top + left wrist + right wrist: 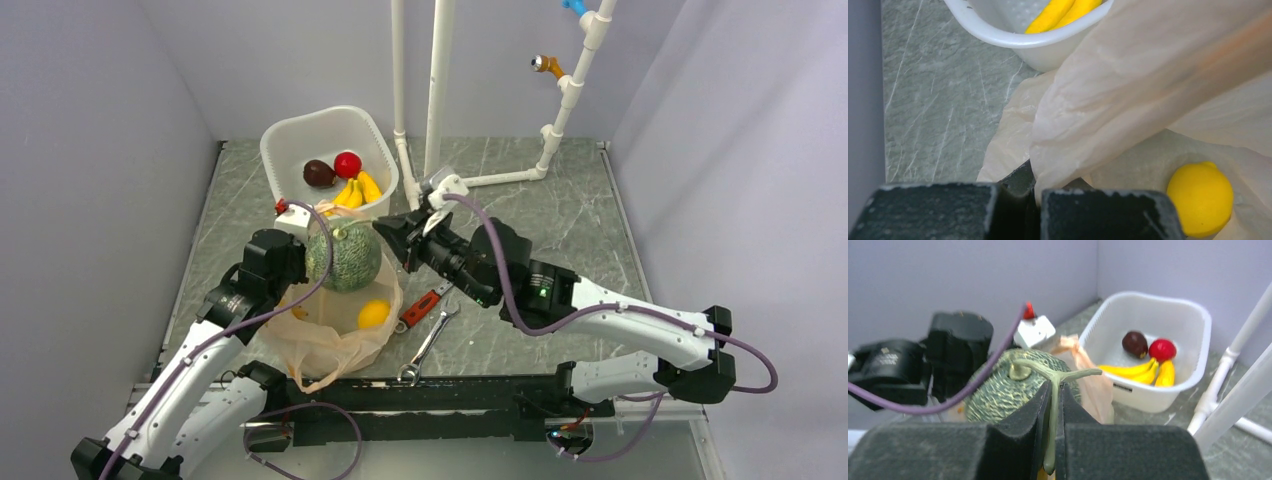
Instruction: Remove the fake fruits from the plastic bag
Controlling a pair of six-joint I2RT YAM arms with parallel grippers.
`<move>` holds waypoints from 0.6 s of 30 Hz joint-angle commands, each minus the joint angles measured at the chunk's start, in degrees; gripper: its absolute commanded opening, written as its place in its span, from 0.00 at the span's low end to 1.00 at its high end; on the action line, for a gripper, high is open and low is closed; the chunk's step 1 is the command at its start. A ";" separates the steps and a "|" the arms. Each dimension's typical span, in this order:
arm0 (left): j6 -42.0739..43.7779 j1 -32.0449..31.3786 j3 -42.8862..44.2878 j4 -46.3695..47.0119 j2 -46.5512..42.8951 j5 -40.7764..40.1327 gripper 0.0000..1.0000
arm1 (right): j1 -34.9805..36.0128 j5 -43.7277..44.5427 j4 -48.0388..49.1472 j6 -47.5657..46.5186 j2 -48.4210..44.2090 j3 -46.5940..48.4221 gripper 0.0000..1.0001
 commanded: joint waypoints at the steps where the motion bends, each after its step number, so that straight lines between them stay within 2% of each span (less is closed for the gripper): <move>1: -0.43 0.10 2.57 -0.26 0.17 -1.57 0.00 | 0.19 2.99 2.35 -4.24 0.66 9.56 0.00; 6: -0.32 0.10 2.19 -0.16 -1.36 -2.66 0.00 | -0.40 10.43 6.02 -12.52 5.38 17.33 0.00; 18: 0.17 0.10 0.73 1.07 -6.05 -4.70 0.00 | -12.80 11.92 5.41 -21.38 28.91 40.22 0.00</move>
